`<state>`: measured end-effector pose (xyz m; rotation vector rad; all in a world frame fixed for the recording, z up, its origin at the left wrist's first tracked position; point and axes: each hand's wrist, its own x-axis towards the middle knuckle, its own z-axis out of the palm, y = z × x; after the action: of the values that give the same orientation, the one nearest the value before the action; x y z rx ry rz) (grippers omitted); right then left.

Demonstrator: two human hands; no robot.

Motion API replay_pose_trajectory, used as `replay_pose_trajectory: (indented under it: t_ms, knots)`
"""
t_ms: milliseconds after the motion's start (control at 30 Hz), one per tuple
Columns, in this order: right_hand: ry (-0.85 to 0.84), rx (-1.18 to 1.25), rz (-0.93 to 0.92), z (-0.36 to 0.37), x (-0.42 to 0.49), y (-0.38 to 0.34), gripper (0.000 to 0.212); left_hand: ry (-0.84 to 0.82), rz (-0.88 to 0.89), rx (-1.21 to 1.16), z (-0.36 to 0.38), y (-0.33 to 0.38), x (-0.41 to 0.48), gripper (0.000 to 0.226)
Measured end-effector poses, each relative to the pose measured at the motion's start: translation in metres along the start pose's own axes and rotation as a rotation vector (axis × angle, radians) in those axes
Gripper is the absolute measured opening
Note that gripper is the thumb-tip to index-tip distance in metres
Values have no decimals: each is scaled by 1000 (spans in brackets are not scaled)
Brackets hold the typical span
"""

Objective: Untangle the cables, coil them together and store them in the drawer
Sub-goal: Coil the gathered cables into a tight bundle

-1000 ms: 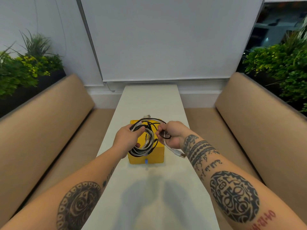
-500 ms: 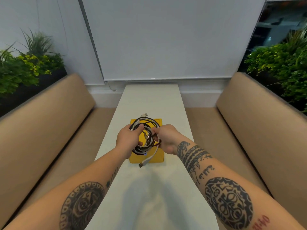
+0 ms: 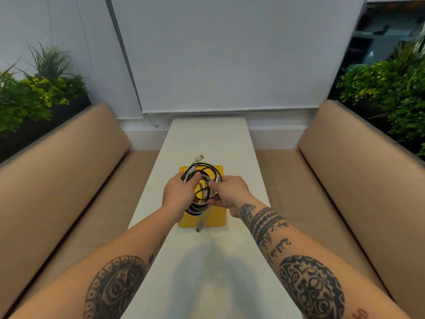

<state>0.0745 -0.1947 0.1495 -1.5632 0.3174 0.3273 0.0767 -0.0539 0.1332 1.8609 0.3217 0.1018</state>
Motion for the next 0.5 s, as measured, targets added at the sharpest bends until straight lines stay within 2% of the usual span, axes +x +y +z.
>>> replay_pose_trajectory:
  t_ms: [133, 233, 367, 433, 500]
  knots:
    - [99, 153, -65, 6, 1, 10, 13, -18, 20, 15, 3, 0, -4, 25]
    - [224, 106, -149, 9, 0, 11, 14, -42, 15, -3, 11, 1, -8, 23]
    - [335, -255, -352, 12, -5, 17, 16, -16, -10, -67, 18, 6, -10, 18]
    - [308, -417, -416, 14, -8, 20, 15, -12, -42, -105, 19, 6, -10, 19]
    - [262, -540, -458, 17, -9, 25, 29, -1, -57, -115, 18, 5, -7, 21]
